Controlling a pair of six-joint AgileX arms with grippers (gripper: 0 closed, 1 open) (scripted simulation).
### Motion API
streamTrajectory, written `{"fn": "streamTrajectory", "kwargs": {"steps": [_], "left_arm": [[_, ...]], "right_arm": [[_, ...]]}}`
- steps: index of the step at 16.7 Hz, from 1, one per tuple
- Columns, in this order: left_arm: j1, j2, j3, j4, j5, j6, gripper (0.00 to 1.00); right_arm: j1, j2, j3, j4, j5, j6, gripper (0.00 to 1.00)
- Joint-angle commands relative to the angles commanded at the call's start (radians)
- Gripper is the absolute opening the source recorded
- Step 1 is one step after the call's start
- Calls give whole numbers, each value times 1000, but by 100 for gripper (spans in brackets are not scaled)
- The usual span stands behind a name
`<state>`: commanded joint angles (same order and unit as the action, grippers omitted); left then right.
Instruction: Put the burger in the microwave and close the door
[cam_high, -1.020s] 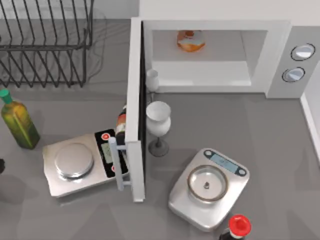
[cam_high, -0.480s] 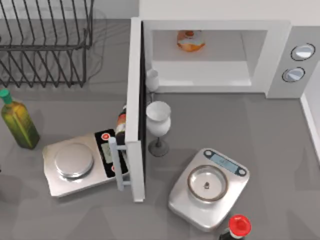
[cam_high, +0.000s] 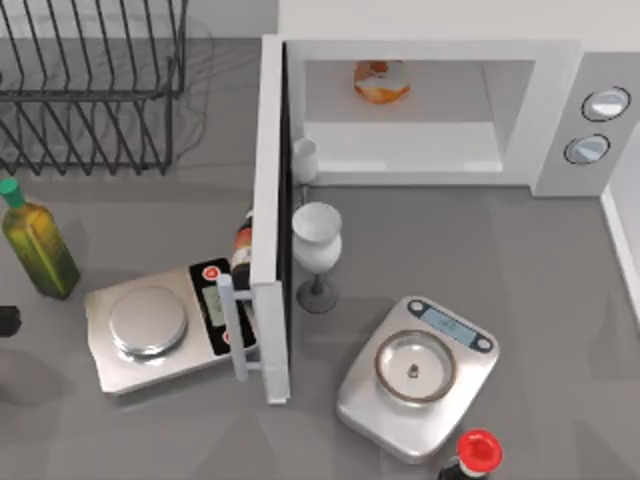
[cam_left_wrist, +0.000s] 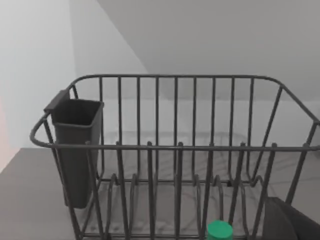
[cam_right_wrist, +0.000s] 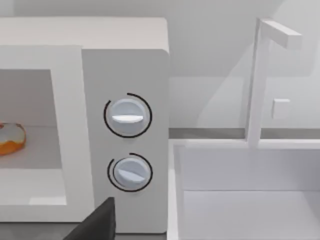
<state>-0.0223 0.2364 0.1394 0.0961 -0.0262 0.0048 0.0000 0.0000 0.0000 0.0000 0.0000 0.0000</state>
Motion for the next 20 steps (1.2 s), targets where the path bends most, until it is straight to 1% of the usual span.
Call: {"fn": "streamTrajectory", "kwargs": {"steps": [2,3,8,10,12,15,20], "left_arm": [[-54,-4,16,-22,-52,0,0],[-67,-6,20,-28,-65,0,0],[-67,-3,20,-29,-67,-3,0],[-89,31,53,-61,-100,-34,0],[-139,106,117,-127,-150,-88,0],[-248,297,264,-265,-204,-171,0],[-429,596,441,-447,-255,-277,0]], "right_arm": [[0,0,0,0,0,0,100],[0,0,0,0,0,0,100],[0,0,0,0,0,0,100],[0,0,0,0,0,0,100],[0,0,0,0,0,0,100],[0,0,0,0,0,0,100],[0,0,0,0,0,0,100]]}}
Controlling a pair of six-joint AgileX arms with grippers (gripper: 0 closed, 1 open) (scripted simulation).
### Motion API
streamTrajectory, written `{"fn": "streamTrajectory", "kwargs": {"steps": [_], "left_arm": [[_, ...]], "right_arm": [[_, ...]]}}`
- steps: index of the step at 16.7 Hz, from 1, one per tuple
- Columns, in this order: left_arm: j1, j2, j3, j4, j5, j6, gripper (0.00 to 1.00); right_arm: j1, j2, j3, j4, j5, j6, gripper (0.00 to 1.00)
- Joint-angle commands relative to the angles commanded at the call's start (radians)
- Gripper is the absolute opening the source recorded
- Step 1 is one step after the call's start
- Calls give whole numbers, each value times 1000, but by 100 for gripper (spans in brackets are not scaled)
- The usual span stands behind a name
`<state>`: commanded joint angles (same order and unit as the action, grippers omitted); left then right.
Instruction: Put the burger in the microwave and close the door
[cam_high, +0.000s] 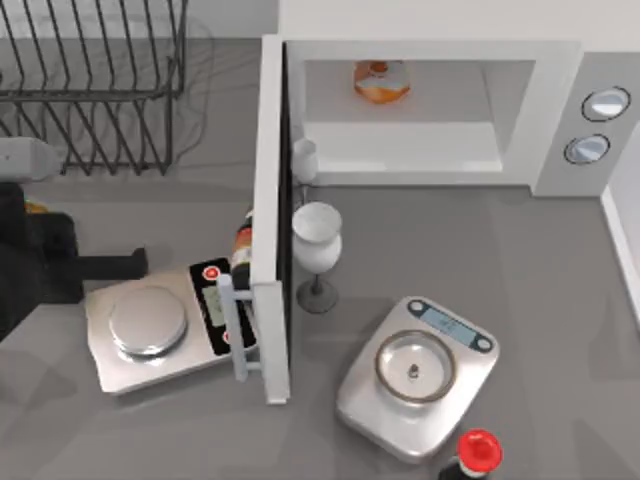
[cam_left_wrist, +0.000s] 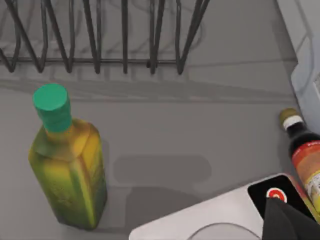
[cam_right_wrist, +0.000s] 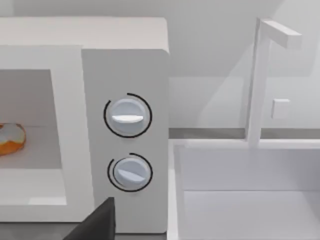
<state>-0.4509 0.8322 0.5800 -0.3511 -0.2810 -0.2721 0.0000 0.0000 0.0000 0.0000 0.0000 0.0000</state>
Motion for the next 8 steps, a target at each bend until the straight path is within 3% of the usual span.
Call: {"fn": "streamTrajectory", "kwargs": {"steps": [4,8], "left_arm": [[-115,202,154,-165,-79,-106,0],[-148,257,206,-218,-116,-157,0]], "right_arm": [[0,0,0,0,0,0,100],[0,0,0,0,0,0,100]]}}
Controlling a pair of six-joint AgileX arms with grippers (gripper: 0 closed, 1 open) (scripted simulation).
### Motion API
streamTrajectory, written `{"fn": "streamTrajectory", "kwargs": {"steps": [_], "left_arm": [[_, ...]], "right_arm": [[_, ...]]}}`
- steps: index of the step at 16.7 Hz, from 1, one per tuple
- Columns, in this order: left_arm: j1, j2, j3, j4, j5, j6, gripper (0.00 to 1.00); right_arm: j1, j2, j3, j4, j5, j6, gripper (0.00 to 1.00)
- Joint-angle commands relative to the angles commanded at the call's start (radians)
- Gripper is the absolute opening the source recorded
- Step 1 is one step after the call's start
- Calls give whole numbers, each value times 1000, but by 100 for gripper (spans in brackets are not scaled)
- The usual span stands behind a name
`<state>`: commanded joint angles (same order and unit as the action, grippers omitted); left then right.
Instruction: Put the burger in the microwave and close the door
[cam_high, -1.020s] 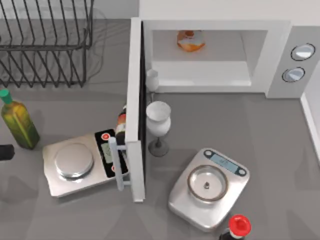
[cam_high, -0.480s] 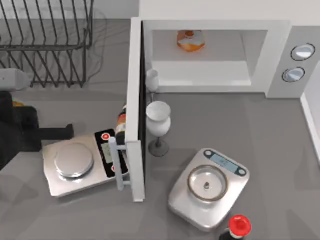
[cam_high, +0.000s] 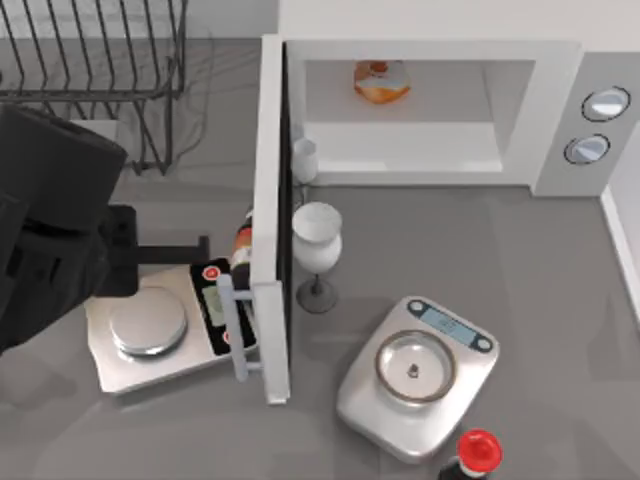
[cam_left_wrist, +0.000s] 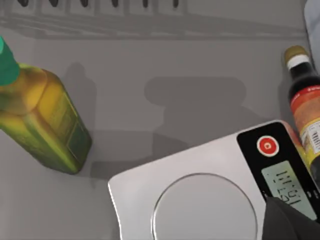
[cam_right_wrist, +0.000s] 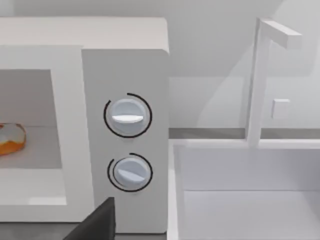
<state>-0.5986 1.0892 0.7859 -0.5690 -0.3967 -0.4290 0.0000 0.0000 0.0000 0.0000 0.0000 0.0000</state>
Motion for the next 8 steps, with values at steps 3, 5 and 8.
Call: {"fn": "streamTrajectory", "kwargs": {"steps": [3,5,8], "left_arm": [[4,-4,-3,3,3,1,0],[2,3,-14,18,4,2,0],[0,38,-80,117,2,2,0]], "right_arm": [[0,0,0,0,0,0,100],[0,0,0,0,0,0,100],[0,0,0,0,0,0,100]]}}
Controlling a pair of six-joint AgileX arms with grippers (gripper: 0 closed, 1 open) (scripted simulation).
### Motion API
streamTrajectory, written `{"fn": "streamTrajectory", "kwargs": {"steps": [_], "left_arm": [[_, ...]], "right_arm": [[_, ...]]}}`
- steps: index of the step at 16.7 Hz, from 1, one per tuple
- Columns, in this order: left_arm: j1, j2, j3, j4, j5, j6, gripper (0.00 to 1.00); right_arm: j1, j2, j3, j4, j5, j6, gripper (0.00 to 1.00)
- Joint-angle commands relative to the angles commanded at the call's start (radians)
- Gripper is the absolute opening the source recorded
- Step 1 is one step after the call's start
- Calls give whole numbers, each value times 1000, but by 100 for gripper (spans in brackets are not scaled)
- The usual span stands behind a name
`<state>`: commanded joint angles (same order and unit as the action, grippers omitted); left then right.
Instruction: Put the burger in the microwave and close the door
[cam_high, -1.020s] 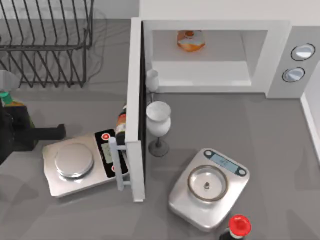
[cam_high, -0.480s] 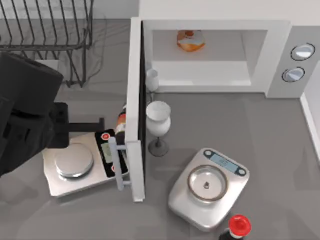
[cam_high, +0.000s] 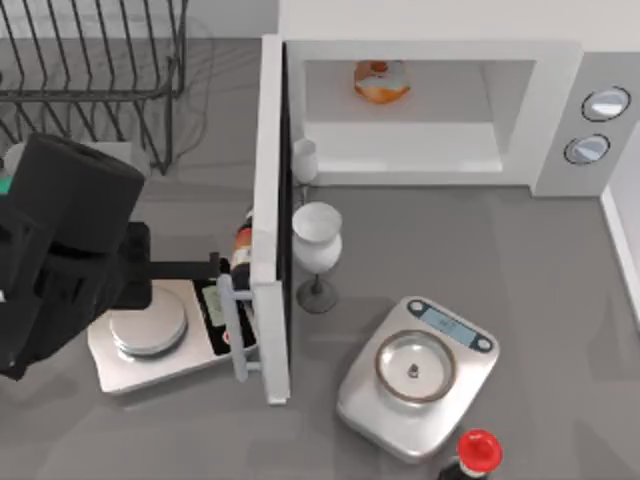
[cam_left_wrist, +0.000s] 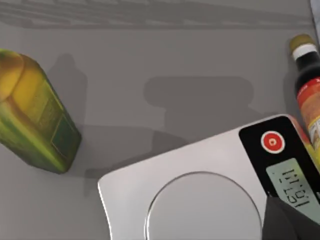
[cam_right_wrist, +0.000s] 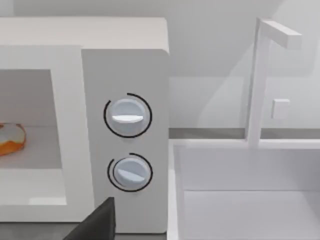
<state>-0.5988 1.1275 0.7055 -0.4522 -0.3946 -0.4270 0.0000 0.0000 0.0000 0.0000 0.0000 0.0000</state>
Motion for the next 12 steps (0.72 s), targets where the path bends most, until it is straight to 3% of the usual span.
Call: {"fn": "streamTrajectory", "kwargs": {"steps": [6,11,12], "left_arm": [[4,97,-209,319,2,3,0],[5,112,-253,370,2,5,0],[-49,62,-164,354,7,1,0]], "right_arm": [[0,0,0,0,0,0,100],[0,0,0,0,0,0,100],[0,0,0,0,0,0,100]]}}
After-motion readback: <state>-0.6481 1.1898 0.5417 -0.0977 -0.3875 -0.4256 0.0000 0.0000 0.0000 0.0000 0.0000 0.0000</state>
